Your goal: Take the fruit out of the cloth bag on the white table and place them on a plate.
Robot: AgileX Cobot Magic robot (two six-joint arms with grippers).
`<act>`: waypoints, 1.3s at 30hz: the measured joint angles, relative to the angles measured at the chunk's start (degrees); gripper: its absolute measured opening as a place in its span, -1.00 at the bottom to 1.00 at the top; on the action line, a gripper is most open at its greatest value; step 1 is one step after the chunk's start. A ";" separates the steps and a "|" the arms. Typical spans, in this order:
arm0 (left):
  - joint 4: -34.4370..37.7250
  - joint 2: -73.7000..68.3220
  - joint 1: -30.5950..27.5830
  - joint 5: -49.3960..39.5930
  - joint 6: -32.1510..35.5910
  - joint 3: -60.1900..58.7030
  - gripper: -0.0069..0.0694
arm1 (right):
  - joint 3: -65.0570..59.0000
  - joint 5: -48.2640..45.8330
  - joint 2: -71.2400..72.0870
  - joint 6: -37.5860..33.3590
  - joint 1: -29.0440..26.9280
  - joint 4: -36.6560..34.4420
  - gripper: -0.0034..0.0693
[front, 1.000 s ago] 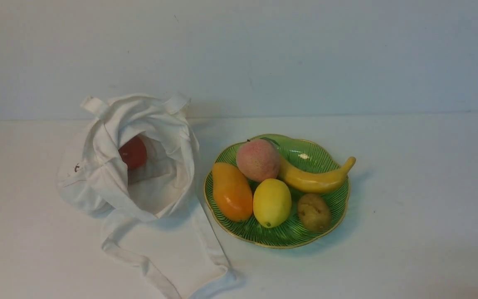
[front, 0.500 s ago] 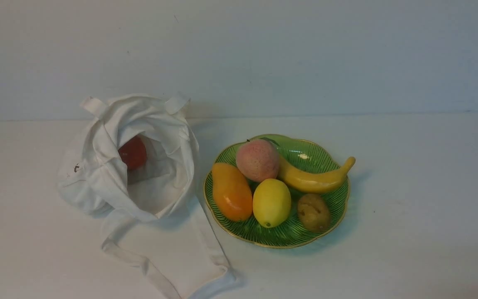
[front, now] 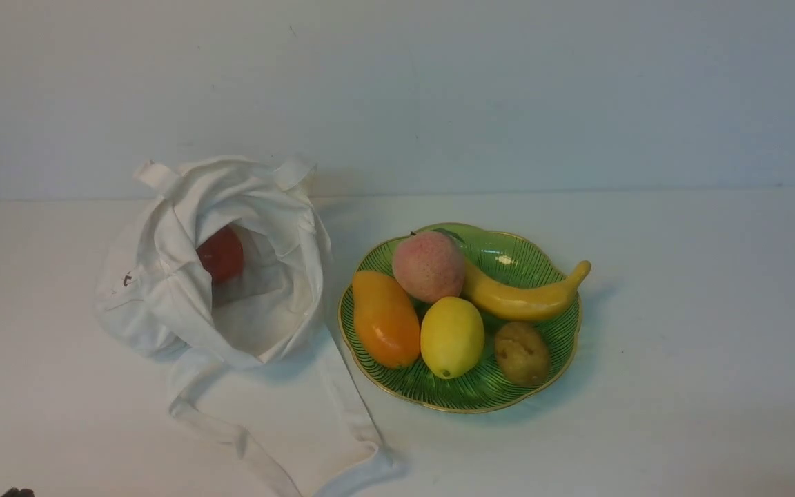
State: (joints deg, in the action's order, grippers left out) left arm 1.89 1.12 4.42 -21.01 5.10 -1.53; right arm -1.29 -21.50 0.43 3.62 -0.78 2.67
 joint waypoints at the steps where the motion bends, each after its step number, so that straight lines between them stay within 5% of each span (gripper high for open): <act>1: -0.28 0.00 -0.11 -0.41 0.00 -0.06 -0.84 | 0.00 0.00 0.00 0.00 0.00 0.00 -0.95; 39: -1.33 0.00 -0.12 -0.81 -0.41 -0.06 -0.84 | 0.00 0.00 0.00 0.00 0.00 0.00 -0.95</act>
State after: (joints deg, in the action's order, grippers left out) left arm 0.57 1.12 4.30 -21.81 4.68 -1.59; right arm -1.29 -21.50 0.43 3.62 -0.78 2.67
